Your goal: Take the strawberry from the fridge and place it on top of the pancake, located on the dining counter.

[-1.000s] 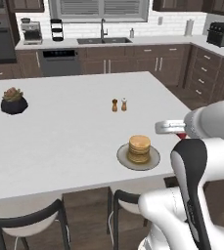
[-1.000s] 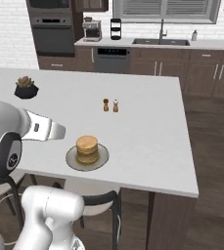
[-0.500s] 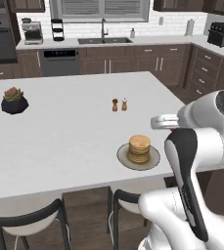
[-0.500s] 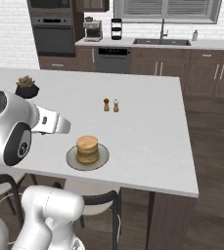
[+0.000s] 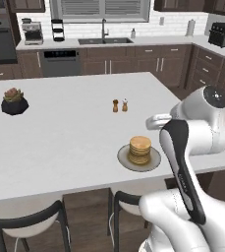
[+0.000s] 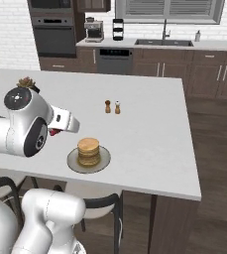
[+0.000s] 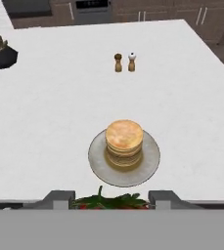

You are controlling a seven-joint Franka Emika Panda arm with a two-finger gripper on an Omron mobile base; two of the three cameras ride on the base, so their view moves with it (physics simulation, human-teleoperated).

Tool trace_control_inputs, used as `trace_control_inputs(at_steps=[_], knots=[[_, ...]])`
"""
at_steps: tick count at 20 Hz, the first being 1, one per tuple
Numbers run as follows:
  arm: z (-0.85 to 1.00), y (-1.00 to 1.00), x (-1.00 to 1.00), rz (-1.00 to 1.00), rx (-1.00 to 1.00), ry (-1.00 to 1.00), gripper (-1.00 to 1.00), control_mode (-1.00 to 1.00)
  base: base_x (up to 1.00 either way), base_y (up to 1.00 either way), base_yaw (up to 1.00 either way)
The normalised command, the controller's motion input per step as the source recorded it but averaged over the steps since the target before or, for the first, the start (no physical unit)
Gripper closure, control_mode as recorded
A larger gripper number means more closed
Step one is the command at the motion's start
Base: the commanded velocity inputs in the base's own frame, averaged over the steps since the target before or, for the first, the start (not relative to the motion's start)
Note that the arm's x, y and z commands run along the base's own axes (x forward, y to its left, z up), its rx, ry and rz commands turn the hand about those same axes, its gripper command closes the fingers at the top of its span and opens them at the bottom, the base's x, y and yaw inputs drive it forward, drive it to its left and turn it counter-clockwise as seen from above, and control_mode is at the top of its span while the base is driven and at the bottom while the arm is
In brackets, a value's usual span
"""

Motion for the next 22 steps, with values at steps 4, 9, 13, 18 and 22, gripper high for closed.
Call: trace_control_inputs(at_steps=[4, 9, 13, 18, 22], knots=[[-0.58, -0.02, 0.17, 0.04, 0.0, -0.08, 1.0, -1.0, 0.0, 0.0, 0.0], [-0.37, -0.08, 0.25, 0.03, 0.0, -0.05, 1.0, -1.0, 0.0, 0.0, 0.0], [-0.07, -0.2, 0.28, 0.07, 0.0, 0.01, 1.0, -1.0, 0.0, 0.0, 0.0], [0.0, -0.17, 0.21, 0.18, 0.0, 0.06, 1.0, -1.0, 0.0, 0.0, 0.0], [0.0, -0.22, 0.0, 0.35, 0.0, 0.0, 1.0, -1.0, 0.0, 0.0, 0.0]])
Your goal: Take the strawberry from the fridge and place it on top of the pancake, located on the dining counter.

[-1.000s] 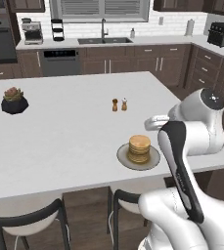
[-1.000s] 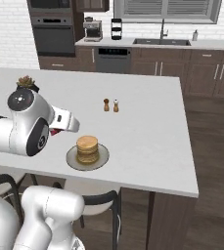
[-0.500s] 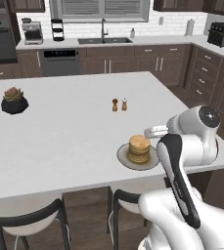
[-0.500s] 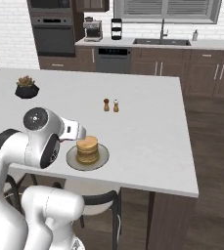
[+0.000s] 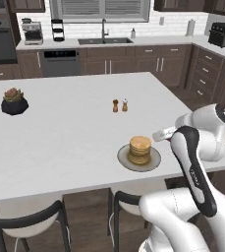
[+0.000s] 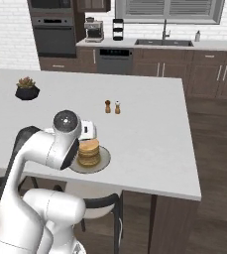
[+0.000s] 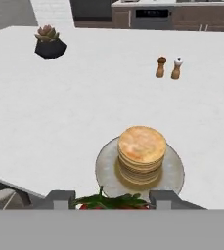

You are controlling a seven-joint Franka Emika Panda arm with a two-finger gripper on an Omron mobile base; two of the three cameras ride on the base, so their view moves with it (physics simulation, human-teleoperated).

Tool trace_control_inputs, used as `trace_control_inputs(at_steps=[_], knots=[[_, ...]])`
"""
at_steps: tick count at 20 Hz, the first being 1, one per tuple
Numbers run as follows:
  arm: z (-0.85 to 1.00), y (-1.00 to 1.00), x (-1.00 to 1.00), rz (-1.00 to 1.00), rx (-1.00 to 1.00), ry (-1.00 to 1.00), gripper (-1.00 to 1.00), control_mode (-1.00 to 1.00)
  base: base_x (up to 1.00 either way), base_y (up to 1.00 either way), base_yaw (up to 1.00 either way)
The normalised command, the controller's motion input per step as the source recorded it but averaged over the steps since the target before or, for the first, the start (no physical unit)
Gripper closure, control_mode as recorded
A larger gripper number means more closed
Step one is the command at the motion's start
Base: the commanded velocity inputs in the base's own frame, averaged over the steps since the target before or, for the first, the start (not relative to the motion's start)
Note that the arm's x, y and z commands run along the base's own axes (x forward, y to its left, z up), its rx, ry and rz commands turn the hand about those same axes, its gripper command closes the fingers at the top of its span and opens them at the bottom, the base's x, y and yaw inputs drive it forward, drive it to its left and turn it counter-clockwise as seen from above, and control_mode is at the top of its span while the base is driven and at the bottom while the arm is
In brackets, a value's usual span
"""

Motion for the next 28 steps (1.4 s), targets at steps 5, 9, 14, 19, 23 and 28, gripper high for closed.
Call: trace_control_inputs(at_steps=[5, 9, 14, 19, 23, 28], knots=[[0.0, -0.23, 0.01, 0.47, 0.0, 0.0, 1.0, -1.0, 0.0, 0.0, 0.0], [0.0, 0.0, 0.23, 0.38, 0.02, 0.0, 1.0, -1.0, 0.0, 0.0, 0.0], [0.0, 0.0, 0.21, 0.42, 0.05, 0.0, 1.0, -1.0, 0.0, 0.0, 0.0], [-0.03, 0.0, 0.05, 0.45, 0.04, -0.01, 1.0, -1.0, 0.0, 0.0, 0.0], [-0.01, 0.01, 0.0, 0.51, 0.04, 0.0, 1.0, -1.0, 0.0, 0.0, 0.0], [-0.12, 0.26, 0.01, 0.17, 0.0, -0.03, 1.0, -1.0, 0.0, 0.0, 0.0]])
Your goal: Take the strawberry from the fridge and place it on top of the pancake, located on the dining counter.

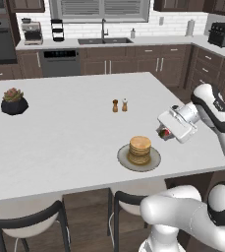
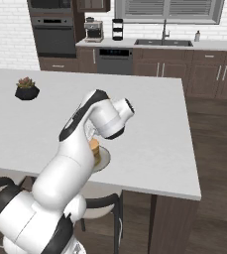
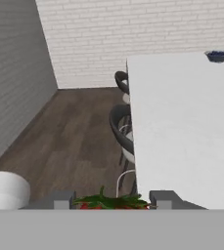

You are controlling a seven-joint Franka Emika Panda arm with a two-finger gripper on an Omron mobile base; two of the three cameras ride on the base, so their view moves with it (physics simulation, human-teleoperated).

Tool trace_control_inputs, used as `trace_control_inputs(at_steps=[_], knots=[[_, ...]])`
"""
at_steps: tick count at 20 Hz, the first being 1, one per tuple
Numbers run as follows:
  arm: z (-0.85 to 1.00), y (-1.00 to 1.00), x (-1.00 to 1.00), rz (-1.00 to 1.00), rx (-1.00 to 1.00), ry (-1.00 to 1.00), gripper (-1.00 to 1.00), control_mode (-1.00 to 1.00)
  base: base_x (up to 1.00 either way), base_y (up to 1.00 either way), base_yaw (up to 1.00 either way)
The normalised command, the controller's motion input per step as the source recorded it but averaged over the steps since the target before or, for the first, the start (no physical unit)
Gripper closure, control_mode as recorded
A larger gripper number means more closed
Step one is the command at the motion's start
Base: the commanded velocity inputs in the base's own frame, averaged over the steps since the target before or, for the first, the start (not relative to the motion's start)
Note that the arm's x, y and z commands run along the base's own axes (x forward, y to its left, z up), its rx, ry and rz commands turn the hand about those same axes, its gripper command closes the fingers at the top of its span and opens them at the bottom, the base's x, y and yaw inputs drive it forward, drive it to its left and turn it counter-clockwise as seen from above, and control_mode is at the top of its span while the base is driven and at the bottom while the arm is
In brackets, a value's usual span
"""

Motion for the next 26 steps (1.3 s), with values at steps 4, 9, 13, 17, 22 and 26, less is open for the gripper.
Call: trace_control_inputs(at_steps=[4, 9, 13, 17, 22, 26], knots=[[0.0, 0.27, 0.01, 0.0, 0.0, -0.13, 1.0, -1.0, 0.0, 0.0, 0.0], [-0.2, 0.15, -0.13, -0.05, 0.0, -0.2, 1.0, -1.0, 0.0, 0.0, 0.0], [-0.26, 0.17, -0.05, -0.14, 0.0, -0.16, 1.0, -1.0, 0.0, 0.0, 0.0], [-0.08, 0.0, 0.28, -0.02, 0.0, 0.0, 1.0, -1.0, 0.0, 0.0, 0.0], [-0.02, -0.13, 0.25, 0.0, 0.0, 0.0, 1.0, -1.0, 0.0, 0.0, 0.0], [-0.03, -0.21, 0.38, 0.0, 0.01, 0.0, 1.0, -1.0, 0.0, 0.0, 0.0]])
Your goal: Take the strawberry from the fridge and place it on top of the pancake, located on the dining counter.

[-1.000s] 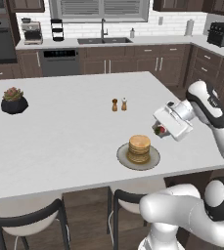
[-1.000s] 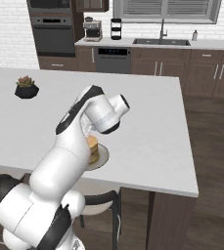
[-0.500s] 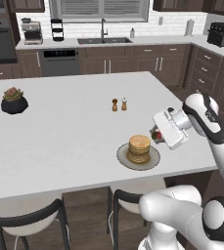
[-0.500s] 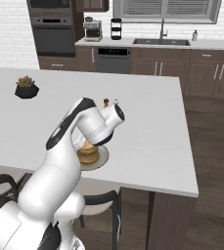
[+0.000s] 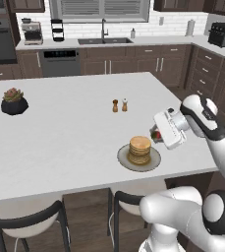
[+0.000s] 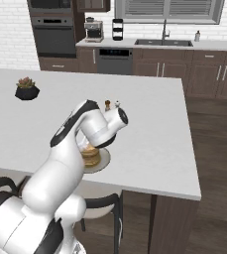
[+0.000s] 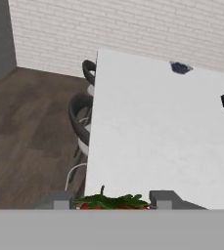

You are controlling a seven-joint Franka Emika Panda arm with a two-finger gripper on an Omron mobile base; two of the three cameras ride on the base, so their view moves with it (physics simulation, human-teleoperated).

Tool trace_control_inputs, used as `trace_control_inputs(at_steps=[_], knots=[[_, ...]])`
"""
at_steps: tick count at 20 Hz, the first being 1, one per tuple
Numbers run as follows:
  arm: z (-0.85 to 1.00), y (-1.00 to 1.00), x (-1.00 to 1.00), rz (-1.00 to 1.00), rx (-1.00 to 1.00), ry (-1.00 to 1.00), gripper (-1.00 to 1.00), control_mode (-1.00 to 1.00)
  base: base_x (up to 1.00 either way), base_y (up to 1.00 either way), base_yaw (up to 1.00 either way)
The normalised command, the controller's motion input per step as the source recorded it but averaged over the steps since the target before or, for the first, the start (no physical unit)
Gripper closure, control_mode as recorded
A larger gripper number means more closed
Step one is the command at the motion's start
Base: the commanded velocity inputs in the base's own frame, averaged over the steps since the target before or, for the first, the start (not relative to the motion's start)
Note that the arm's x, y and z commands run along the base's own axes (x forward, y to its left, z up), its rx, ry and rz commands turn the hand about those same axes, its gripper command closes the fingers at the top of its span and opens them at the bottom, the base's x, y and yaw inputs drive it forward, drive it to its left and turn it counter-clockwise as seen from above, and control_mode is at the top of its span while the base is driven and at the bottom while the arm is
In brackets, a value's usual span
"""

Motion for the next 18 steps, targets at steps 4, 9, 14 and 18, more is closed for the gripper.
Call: trace_control_inputs(at_steps=[4, 9, 14, 18], knots=[[-0.01, -0.03, 0.15, 0.0, 0.0, 0.01, 1.0, -1.0, 0.0, 0.0, 0.0], [0.0, 0.05, 0.01, -0.22, -0.04, 0.01, 1.0, -1.0, 0.0, 0.0, 0.0], [0.0, 0.11, 0.0, -0.45, -0.12, 0.04, 1.0, -1.0, 0.0, 0.0, 0.0], [-0.22, 0.05, 0.02, -0.11, -0.07, 0.04, 1.0, -1.0, 0.0, 0.0, 0.0]])
